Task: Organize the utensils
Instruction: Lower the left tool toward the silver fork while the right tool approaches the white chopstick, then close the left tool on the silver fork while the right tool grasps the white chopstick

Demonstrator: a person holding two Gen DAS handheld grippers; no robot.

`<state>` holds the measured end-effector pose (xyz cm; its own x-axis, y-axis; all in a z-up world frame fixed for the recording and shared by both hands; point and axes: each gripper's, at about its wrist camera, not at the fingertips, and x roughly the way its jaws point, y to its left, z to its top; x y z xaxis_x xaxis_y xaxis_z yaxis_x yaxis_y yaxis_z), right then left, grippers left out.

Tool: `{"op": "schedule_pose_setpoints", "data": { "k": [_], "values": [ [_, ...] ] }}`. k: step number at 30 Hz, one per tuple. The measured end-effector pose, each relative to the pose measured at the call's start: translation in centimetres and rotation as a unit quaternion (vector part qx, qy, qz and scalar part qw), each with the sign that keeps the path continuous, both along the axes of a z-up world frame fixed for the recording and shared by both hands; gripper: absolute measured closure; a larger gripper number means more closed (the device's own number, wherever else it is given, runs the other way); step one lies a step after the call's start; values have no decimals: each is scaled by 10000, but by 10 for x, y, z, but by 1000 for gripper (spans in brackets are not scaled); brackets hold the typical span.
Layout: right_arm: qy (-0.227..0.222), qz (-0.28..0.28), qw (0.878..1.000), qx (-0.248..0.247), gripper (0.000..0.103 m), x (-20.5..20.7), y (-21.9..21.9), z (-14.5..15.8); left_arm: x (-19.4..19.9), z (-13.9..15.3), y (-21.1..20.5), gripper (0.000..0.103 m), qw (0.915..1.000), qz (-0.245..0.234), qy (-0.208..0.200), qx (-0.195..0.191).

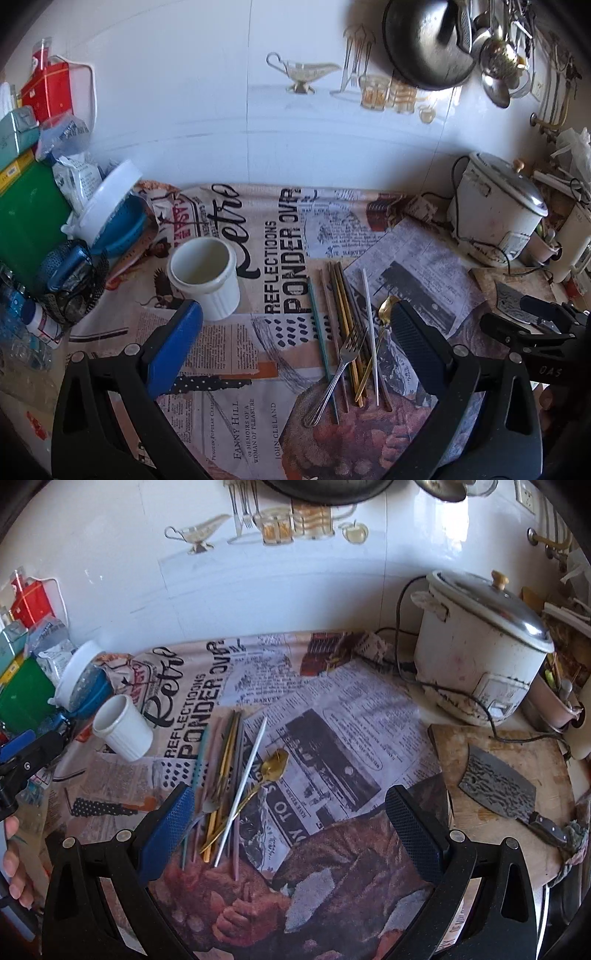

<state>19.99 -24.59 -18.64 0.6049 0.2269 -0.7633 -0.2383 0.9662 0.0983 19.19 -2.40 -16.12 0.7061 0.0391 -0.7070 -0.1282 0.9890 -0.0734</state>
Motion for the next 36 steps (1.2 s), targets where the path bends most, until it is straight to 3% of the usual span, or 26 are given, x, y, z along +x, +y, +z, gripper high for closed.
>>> {"op": "schedule_pose_setpoints", "data": {
  "k": [5, 12, 19, 26, 30, 36],
  "values": [
    [612, -30, 9981, -53, 4, 29, 1, -39, 33, -47, -10, 0, 9981, 81, 612, 85],
    [1220, 220, 9923, 26, 23, 58, 14, -76, 56, -100, -20, 2, 9923, -29, 1234, 132],
    [1498, 429, 9877, 81, 38, 82, 21, -93, 75, -134, -36, 30, 9831, -439, 1777, -67],
    [1637, 618, 9844, 180, 41, 95, 25, -96, 90, -155, -54, 64, 9728, -880, 2099, -428],
    [1624, 740, 9838, 171, 42, 98, 27, -94, 93, -158, -62, 64, 9707, -1040, 2125, -427],
    [1670, 858, 9820, 201, 52, 103, 28, -94, 104, -163, -65, 67, 9678, -1129, 2211, -417]
  ]
}}
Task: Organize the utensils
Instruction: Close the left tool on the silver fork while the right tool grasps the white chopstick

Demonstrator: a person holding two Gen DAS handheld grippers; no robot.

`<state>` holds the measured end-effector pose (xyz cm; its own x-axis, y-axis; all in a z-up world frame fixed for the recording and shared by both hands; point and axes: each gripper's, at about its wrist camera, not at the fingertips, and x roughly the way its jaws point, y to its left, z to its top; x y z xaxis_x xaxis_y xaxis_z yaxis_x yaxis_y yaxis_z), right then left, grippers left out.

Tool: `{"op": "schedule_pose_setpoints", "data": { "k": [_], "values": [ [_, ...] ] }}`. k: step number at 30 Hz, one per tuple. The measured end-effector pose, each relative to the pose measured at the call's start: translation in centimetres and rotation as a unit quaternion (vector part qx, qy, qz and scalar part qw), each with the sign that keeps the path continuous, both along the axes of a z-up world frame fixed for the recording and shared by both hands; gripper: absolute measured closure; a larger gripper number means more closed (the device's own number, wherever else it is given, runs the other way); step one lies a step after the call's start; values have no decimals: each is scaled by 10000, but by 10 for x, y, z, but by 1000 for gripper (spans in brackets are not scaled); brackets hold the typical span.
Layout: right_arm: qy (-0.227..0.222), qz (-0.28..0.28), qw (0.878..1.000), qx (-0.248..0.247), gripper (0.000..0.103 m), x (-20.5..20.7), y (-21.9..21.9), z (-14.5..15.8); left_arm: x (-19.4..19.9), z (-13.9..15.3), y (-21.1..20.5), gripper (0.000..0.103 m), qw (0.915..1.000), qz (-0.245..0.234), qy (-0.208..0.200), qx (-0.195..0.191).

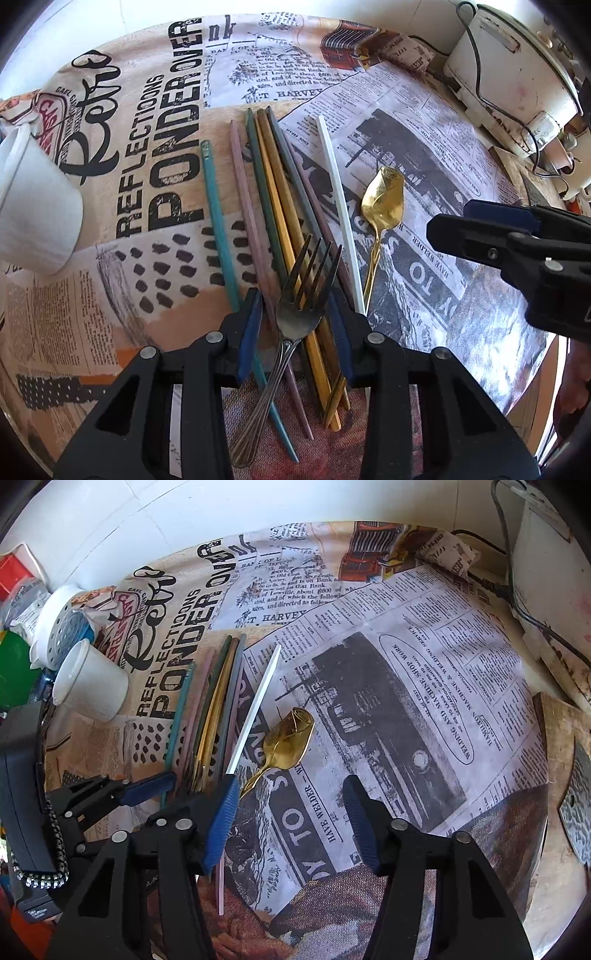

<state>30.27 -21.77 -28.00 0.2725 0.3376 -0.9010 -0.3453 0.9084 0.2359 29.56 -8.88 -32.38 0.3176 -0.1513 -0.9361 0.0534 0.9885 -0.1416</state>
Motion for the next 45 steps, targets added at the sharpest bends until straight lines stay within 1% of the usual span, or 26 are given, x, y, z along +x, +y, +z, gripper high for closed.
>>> {"op": "schedule_pose_setpoints", "data": {
  "k": [3, 4, 5, 7, 9, 11, 13, 15, 18, 21, 23, 27, 29, 34, 36, 38, 40, 45],
  "values": [
    [51, 46, 10000, 50, 57, 2, 1, -1, 6, -2, 1, 68, 10000, -3, -4, -63],
    [65, 64, 9999, 57, 58, 2, 2, -2, 7, -2, 1, 76, 10000, -4, 1, -99],
    [76, 80, 9999, 69, 58, 2, 3, -2, 8, -2, 2, 76, 9999, 0, 4, -126],
    [103, 119, 9998, 92, 63, 3, 6, -3, 10, -2, 6, 76, 9996, 49, 25, -275],
    [141, 172, 9997, 124, 65, 4, 11, -5, 9, -1, 12, 77, 9991, 103, 50, -401],
    [184, 223, 9994, 194, 66, 5, 15, -6, 9, 0, 15, 77, 9990, 189, 53, -400],
    [271, 266, 9988, 308, 69, 8, 20, -8, 5, 3, 18, 77, 9987, 255, 4, -447],
    [337, 298, 9983, 376, 71, 10, 25, -10, 0, 10, 23, 77, 9980, 304, -129, -540],
    [421, 296, 9977, 448, 72, 15, 33, -15, -6, 16, 28, 78, 9979, 366, -229, -484],
    [511, 258, 9972, 484, 78, 20, 38, -20, -9, 19, 34, 78, 9974, 465, -253, -494],
    [542, 224, 9972, 463, 79, 23, 41, -23, -11, 19, 37, 78, 9970, 527, -258, -502],
    [641, 191, 9967, 455, 85, 27, 44, -30, -16, 18, 43, 78, 9961, 608, -291, -571],
    [670, 184, 9967, 424, 85, 28, 46, -32, -19, 19, 44, 79, 9958, 625, -325, -584],
    [627, 193, 9971, 384, 87, 28, 49, -32, -20, 23, 46, 79, 9952, 676, -388, -600],
    [595, 236, 9975, 303, 88, 30, 55, -33, -20, 26, 47, 79, 9948, 693, -430, -605],
    [498, 299, 9982, 170, 92, 29, 58, -32, -21, 28, 47, 79, 9946, 701, -474, -593],
    [447, 313, 9985, 107, 93, 31, 62, -33, -22, 32, 47, 79, 9944, 714, -512, -592],
    [596, 77, 9976, 332, 97, 35, 56, -35, -28, 41, 46, 79, 9936, 723, -629, -598]
  ]
}}
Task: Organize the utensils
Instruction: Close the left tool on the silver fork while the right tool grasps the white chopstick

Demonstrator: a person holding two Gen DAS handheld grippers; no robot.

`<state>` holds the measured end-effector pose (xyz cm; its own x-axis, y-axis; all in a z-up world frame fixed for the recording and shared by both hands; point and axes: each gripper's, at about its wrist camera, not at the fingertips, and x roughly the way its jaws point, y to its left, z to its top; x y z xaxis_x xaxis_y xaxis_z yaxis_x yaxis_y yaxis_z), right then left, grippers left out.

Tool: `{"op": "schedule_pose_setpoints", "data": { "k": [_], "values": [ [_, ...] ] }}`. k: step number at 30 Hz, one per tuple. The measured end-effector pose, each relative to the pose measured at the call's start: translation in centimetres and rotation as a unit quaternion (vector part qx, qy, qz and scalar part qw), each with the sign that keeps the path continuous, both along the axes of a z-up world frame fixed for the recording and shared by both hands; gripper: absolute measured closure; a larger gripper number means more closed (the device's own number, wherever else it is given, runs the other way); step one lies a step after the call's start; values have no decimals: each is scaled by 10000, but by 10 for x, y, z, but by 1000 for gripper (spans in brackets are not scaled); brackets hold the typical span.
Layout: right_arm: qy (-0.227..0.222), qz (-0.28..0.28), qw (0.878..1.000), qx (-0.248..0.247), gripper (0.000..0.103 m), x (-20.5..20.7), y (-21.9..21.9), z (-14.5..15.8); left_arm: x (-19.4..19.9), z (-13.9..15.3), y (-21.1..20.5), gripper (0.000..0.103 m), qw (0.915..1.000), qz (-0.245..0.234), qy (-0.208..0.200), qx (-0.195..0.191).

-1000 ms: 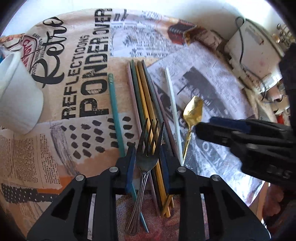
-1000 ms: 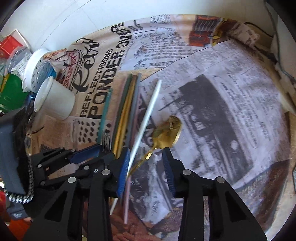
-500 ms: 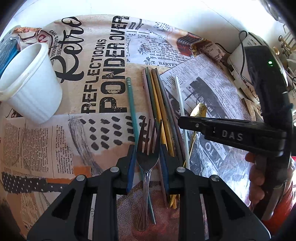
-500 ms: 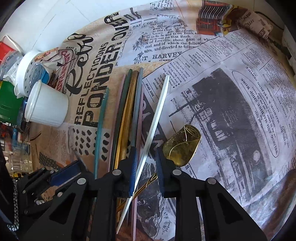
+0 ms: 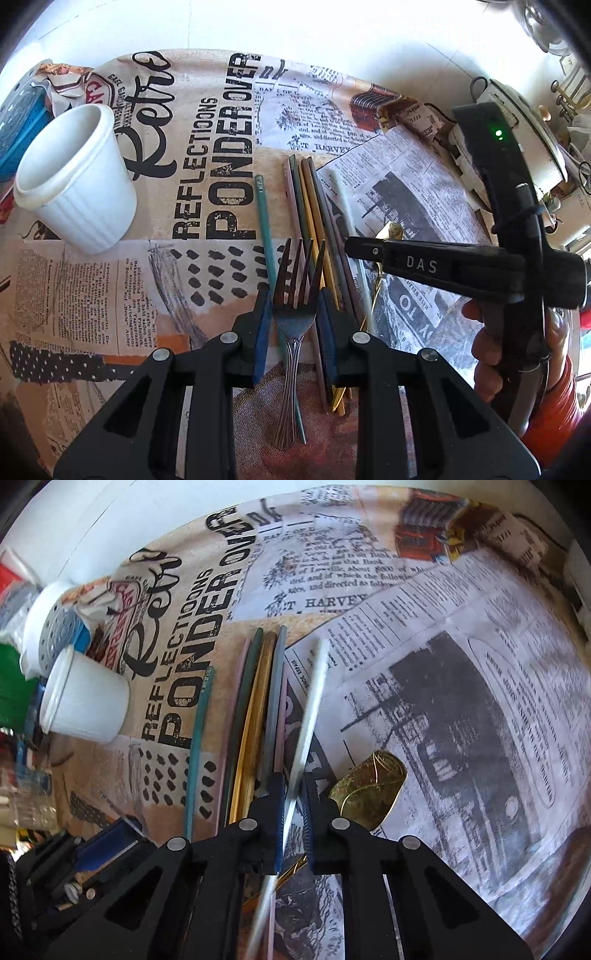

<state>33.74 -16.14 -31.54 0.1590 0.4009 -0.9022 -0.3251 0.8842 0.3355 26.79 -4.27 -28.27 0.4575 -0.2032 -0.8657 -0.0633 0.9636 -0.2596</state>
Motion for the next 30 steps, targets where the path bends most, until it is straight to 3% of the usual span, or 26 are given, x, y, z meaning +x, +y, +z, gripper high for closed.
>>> {"op": "schedule_pose_setpoints", "data": {
  "k": [10, 11, 12, 19, 22, 26, 30],
  "values": [
    [-248, -107, 9994, 203, 97, -13, -18, 25, -15, 18, 2, 79, 9997, 123, -228, 10],
    [-290, -110, 9993, 212, 97, -15, -20, 28, -17, 20, 2, 96, 9996, 135, -257, 27],
    [-341, -105, 9991, 226, 97, -18, -22, 31, -18, 22, 2, 103, 9996, 114, -272, 35],
    [-736, -111, 9968, 284, 97, -32, -26, 56, -29, 34, 3, 103, 9987, 155, -477, -21],
    [-822, -143, 9960, 335, 97, -37, -31, 66, -27, 27, 2, 102, 9995, 150, -290, 14],
    [-928, -187, 9949, 358, 97, -44, -38, 76, -14, 12, -1, 90, 10000, 76, 9, -52],
    [-995, -231, 9941, 362, 97, -50, -48, 82, 6, -3, -11, 85, 9998, -75, 149, 55]
  ]
}}
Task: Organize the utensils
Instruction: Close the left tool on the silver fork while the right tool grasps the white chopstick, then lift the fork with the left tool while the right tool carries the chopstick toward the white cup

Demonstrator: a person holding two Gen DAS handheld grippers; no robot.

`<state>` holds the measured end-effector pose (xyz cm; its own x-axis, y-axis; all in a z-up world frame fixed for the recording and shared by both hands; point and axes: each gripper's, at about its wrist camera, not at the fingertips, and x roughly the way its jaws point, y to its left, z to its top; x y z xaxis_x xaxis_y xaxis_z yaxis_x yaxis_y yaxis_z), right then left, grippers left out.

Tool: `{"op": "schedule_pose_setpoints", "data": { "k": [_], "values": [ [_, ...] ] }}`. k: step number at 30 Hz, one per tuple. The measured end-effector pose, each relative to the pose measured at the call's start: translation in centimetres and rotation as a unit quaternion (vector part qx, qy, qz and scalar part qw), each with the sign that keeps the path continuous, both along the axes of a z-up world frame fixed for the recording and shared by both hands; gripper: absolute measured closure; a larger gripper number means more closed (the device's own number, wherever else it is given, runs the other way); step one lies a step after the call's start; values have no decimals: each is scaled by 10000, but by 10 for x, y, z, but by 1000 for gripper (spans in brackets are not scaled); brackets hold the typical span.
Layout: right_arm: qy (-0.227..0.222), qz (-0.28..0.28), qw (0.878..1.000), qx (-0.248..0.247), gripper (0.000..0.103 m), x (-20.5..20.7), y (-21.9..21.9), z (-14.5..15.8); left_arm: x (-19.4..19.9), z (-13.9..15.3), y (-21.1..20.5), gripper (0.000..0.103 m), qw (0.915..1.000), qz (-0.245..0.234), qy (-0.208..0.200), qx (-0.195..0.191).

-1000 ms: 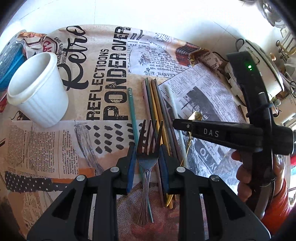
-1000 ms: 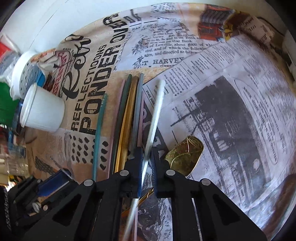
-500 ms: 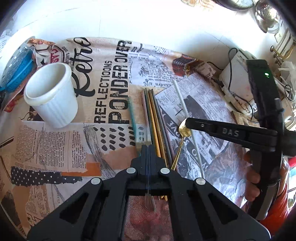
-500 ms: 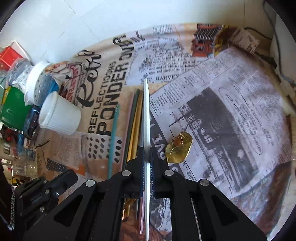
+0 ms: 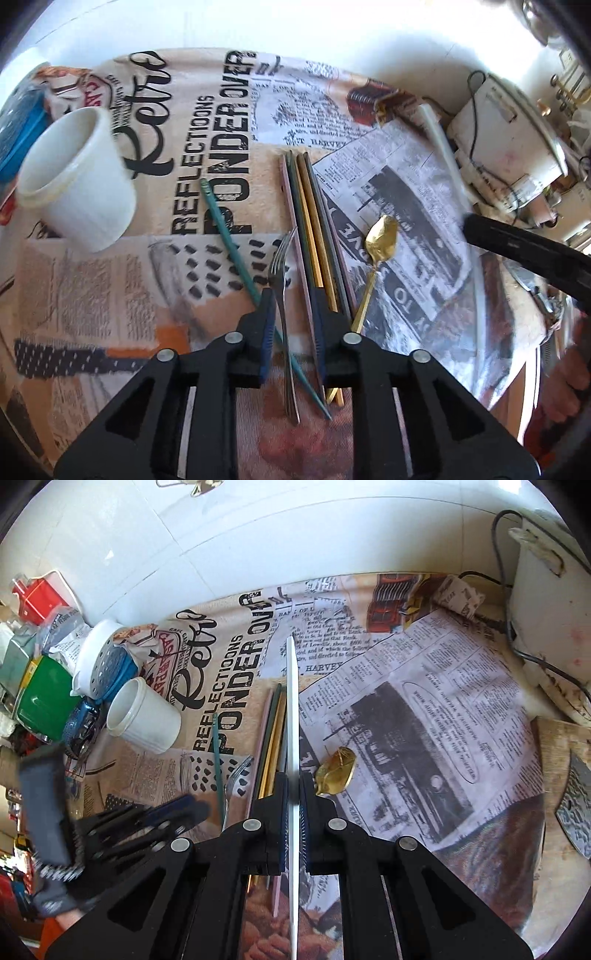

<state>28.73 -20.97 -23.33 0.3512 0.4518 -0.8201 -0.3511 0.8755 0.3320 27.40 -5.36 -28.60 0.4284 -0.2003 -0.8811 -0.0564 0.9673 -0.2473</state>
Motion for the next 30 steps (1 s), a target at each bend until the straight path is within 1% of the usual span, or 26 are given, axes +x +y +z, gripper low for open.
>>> {"op": "schedule_pose_setpoints", "data": {
  "k": [4, 6, 9, 10, 11, 13, 14, 16, 19, 22, 26, 30],
  "values": [
    [-9, -69, 10000, 33, 97, -1, -8, 3, 21, -21, -7, 85, 9992, -44, 262, 288],
    [-23, -89, 9999, 49, 97, -1, -12, 6, 30, -30, -9, 85, 9980, -35, 364, 509],
    [-51, -92, 9999, 97, 97, -1, -17, 9, 36, -37, -9, 85, 9976, -61, 456, 525],
    [-74, -88, 9999, 113, 97, 0, -19, 11, 36, -36, -9, 85, 9975, -53, 411, 578],
    [-94, -81, 9998, 131, 97, 0, -20, 12, 37, -36, -10, 88, 9974, -73, 415, 592],
    [-144, -77, 9997, 177, 97, 2, -22, 15, 38, -38, -10, 98, 9974, -57, 430, 570],
    [-168, -74, 9996, 199, 97, 2, -22, 16, 38, -38, -10, 101, 9975, -42, 430, 565],
    [-234, -53, 9994, 240, 97, 4, -23, 19, 38, -36, -8, 101, 9979, -4, 393, 513],
    [-317, 11, 9991, 297, 97, 7, -22, 24, 34, -28, -8, 102, 9985, 69, 276, 467],
    [-399, 117, 9985, 363, 97, 10, -19, 30, 25, -12, -6, 102, 9988, 154, 103, 452],
    [-522, 239, 9974, 429, 97, 15, -13, 39, 9, 13, 1, 103, 9984, 317, -168, 448],
    [-626, 368, 9960, 529, 97, 18, -2, 48, -7, 38, 10, 103, 9963, 493, -451, 537]
  ]
}}
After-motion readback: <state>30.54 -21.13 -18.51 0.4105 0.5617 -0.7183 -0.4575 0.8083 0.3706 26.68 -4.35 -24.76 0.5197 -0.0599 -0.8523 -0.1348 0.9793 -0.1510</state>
